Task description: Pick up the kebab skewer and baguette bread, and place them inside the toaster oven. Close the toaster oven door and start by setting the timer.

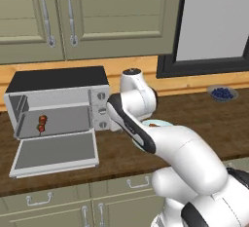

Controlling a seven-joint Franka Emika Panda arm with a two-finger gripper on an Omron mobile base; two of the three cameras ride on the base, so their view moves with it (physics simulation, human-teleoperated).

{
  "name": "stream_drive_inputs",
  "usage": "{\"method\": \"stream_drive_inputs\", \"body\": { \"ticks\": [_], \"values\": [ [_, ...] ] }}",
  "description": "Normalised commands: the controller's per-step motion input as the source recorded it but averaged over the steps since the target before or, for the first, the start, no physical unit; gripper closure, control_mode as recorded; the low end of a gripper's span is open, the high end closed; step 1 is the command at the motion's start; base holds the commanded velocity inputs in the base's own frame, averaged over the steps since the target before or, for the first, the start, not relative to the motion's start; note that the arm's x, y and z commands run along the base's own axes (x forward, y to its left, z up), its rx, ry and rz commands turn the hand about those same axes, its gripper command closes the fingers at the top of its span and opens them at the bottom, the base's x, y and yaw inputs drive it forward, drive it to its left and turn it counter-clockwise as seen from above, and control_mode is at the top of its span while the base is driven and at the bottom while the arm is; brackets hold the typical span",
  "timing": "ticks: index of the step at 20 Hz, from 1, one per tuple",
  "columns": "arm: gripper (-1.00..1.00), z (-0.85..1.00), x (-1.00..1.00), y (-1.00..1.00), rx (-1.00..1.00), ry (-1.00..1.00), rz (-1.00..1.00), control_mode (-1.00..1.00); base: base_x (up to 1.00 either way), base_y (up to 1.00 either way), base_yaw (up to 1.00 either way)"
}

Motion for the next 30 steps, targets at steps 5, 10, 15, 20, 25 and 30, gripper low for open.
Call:
{"method": "stream_drive_inputs", "body": {
  "ticks": [5,10,15,20,25,30],
  "values": [
    [-1.00,-0.15,0.12,-1.00,-0.13,0.01,0.00,-1.00,0.00,0.00,0.00],
    [-1.00,-0.36,0.26,-1.00,-0.16,0.01,0.00,-1.00,0.00,0.00,0.00],
    [-1.00,-0.32,0.53,-0.98,0.00,0.01,0.00,-1.00,0.00,0.00,0.00],
    [-1.00,-0.24,0.46,-0.95,0.00,-0.01,0.00,-1.00,0.00,0.00,0.00],
    [-1.00,-0.17,0.17,-0.53,0.09,0.00,0.00,-1.00,0.00,0.00,0.00],
    [-1.00,-0.25,0.04,0.01,0.15,0.00,0.00,-1.00,0.00,0.00,0.00]
  ]
}}
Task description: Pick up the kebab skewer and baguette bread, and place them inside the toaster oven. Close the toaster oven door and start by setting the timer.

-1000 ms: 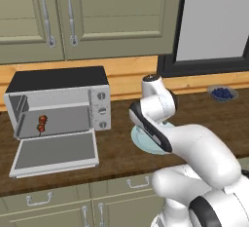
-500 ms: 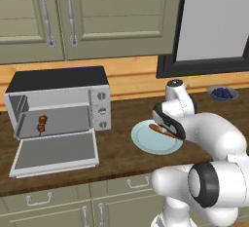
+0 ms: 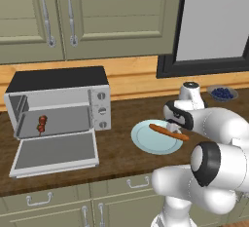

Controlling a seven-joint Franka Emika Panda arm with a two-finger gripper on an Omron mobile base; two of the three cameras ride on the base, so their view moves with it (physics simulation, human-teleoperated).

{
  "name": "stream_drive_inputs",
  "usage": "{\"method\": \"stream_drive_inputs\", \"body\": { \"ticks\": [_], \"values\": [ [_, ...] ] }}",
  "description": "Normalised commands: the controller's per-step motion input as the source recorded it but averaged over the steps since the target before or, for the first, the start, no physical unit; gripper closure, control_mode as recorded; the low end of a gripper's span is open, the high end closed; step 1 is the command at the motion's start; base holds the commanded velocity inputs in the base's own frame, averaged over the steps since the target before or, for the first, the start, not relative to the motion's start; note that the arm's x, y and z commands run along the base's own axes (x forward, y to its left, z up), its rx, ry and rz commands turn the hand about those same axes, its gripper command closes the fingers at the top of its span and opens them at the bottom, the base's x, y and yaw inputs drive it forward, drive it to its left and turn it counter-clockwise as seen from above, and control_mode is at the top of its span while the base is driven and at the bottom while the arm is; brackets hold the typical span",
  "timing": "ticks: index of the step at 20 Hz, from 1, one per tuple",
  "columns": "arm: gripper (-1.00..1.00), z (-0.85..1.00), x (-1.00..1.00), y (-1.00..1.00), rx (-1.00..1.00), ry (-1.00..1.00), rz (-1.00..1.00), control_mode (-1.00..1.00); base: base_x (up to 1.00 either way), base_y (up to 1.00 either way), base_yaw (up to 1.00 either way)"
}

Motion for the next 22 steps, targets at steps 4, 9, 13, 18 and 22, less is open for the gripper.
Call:
{"method": "stream_drive_inputs", "body": {
  "ticks": [4,9,13,18,22],
  "values": [
    [-1.00,-0.34,0.05,0.18,0.10,-0.04,0.00,-1.00,0.00,0.00,0.00],
    [-1.00,-0.40,0.21,0.47,0.00,-0.16,0.00,-1.00,0.00,0.00,0.00],
    [-1.00,-0.29,0.39,0.02,-0.07,-0.13,0.00,-1.00,0.00,0.00,0.00],
    [-1.00,-0.30,0.15,-0.01,-0.07,-0.05,0.00,-1.00,0.00,0.00,0.00],
    [-1.00,-0.13,0.18,0.00,-0.06,0.00,0.00,-1.00,0.00,0.00,0.00]
  ]
}}
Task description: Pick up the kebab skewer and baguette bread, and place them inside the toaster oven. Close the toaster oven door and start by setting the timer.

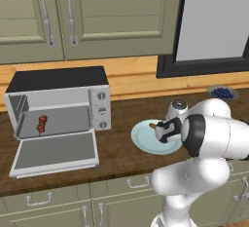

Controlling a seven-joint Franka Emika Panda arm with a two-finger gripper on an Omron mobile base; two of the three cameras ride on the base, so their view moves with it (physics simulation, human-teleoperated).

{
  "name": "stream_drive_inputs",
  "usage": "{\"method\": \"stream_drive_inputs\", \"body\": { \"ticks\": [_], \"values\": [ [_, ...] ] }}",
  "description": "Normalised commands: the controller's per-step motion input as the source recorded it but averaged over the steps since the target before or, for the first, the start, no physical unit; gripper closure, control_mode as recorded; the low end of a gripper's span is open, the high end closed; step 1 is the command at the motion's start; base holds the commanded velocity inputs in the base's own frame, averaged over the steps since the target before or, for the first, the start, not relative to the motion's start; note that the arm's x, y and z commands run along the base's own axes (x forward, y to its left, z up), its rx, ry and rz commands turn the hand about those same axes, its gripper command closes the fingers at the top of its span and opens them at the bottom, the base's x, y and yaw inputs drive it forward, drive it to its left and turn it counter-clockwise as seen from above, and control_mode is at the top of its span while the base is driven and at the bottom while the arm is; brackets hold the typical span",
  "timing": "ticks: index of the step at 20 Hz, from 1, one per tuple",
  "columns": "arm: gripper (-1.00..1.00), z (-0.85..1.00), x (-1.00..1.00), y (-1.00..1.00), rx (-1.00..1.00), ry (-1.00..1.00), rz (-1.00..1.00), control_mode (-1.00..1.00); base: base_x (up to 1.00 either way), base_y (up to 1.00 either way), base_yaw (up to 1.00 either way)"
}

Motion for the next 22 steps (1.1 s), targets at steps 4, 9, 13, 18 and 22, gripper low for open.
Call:
{"method": "stream_drive_inputs", "body": {
  "ticks": [4,9,13,18,22],
  "values": [
    [1.00,-0.09,0.11,0.00,-0.06,0.00,0.00,-1.00,0.00,0.00,0.00],
    [1.00,-0.41,0.01,0.00,-0.06,0.00,0.00,-1.00,0.00,0.00,0.00],
    [1.00,-0.08,-0.03,0.04,-0.03,0.00,0.02,-1.00,0.00,0.00,0.00],
    [1.00,0.86,-0.56,0.27,0.01,-0.03,0.08,-1.00,0.00,0.00,0.00],
    [1.00,1.00,-0.72,0.52,0.04,0.00,0.09,-1.00,0.00,0.00,0.00]
  ]
}}
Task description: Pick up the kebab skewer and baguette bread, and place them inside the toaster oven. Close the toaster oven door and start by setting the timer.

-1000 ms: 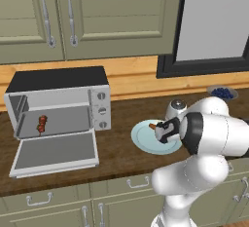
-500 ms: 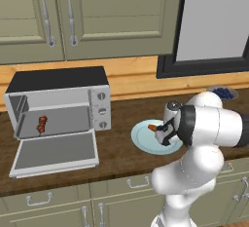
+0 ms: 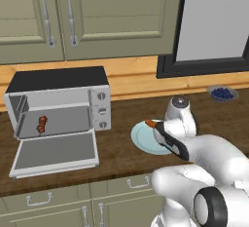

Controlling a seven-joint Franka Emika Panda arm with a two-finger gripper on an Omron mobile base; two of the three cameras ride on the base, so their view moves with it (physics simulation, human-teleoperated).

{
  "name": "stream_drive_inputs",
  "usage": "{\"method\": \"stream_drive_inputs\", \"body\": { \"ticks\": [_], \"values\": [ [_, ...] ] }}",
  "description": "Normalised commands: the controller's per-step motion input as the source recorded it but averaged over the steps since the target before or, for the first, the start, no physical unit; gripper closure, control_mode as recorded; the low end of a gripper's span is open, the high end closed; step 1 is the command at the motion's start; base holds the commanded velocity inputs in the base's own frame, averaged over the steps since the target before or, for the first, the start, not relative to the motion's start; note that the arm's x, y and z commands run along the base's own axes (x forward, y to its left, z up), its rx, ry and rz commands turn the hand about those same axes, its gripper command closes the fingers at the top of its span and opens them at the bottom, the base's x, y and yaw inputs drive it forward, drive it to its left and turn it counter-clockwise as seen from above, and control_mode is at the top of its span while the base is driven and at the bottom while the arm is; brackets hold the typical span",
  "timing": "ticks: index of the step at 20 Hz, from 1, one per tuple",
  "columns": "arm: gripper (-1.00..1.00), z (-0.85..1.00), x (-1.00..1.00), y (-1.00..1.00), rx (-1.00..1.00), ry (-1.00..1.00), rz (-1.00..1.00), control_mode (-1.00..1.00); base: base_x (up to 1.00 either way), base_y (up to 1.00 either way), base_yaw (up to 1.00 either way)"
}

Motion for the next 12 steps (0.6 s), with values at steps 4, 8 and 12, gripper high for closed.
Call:
{"method": "stream_drive_inputs", "body": {
  "ticks": [4,8,12],
  "values": [
    [1.00,1.00,-0.34,0.94,0.02,0.15,0.03,-1.00,0.00,0.00,0.00],
    [1.00,0.59,-0.44,1.00,0.00,0.08,0.00,-1.00,0.00,0.00,0.00],
    [1.00,0.23,-0.05,1.00,0.00,0.01,-0.03,-1.00,0.00,0.00,0.00]
  ]
}}
